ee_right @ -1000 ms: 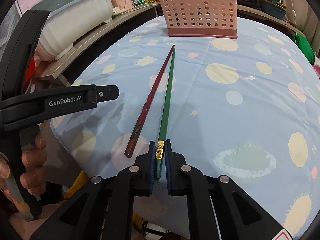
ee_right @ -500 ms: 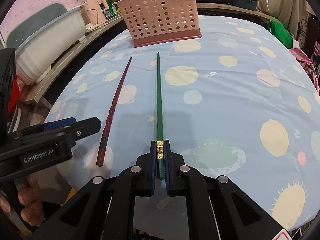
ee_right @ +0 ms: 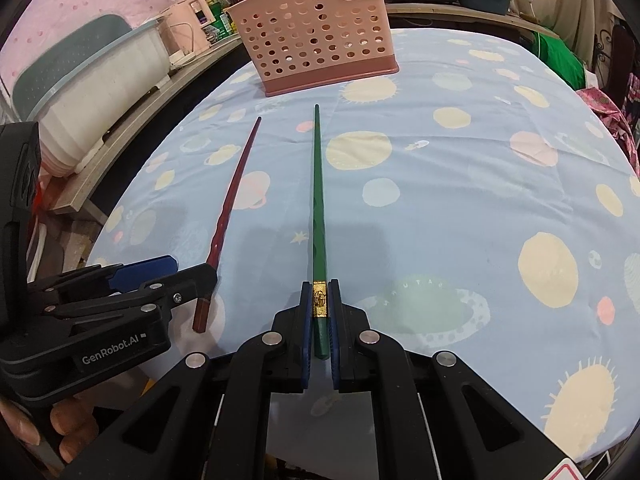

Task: Organize utensils
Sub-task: 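Lift both chopsticks up over the pink holder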

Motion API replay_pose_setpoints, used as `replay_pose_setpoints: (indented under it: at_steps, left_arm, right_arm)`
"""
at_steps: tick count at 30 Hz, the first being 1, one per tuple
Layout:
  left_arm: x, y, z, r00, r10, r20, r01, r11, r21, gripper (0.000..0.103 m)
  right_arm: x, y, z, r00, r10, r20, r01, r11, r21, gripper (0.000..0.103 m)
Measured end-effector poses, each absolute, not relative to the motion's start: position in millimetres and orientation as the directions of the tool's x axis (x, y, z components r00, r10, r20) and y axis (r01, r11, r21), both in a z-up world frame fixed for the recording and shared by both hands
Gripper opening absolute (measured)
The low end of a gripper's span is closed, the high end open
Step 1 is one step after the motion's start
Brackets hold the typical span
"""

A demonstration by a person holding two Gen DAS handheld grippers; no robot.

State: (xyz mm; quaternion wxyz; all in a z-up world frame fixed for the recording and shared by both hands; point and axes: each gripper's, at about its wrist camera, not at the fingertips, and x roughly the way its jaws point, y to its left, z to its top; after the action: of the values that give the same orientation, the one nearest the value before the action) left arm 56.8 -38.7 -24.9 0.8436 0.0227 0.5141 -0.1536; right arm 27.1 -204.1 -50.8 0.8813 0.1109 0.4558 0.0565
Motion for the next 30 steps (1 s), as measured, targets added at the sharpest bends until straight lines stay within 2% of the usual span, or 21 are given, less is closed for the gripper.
replay_pose_setpoints:
  at_steps: [2, 4, 6, 7, 17, 30]
  left_arm:
    - [57.1, -37.1, -24.8, 0.425, -0.236, -0.874, 0.279, 0.952, -0.122, 0.03]
    - [57.2, -36.4, -24.7, 0.425, -0.235, -0.874, 0.276, 0.953, -0.123, 0.024]
    - [57.2, -36.4, -25.3, 0.42, -0.239, -0.876, 0.279, 0.952, -0.126, 0.01]
    - [57.2, -36.5, -25.3, 0.419, -0.24, -0.876, 0.28, 0.952, -0.127, 0.008]
    - [59.3, -32.8, -13.9, 0.419, -0.271, -0.867, 0.286, 0.945, -0.158, 0.007]
    - [79.3, -18.5, 47.0, 0.498, -0.331, -0.802, 0.256, 0.939, -0.229, 0.007]
  right_arm:
    - [26.5, -203.4, -50.7, 0.578, 0.2, -0.791, 0.003, 0.969, 0.247, 0.007]
    - [26.5, -203.6, -50.7, 0.578, 0.2, -0.791, 0.002, 0.969, 0.247, 0.007]
    - [26.4, -203.4, -50.8, 0.578, 0.201, -0.791, 0.002, 0.969, 0.247, 0.007]
    - [26.5, -203.5, -50.8, 0.578, 0.201, -0.791, 0.002, 0.969, 0.247, 0.007]
    - [27.2, -207.2, -31.8, 0.61, 0.211, -0.764, -0.014, 0.967, 0.256, 0.007]
    - [46.8, -222.4, 35.9, 0.728, 0.191, -0.658, -0.008, 0.963, 0.271, 0.007]
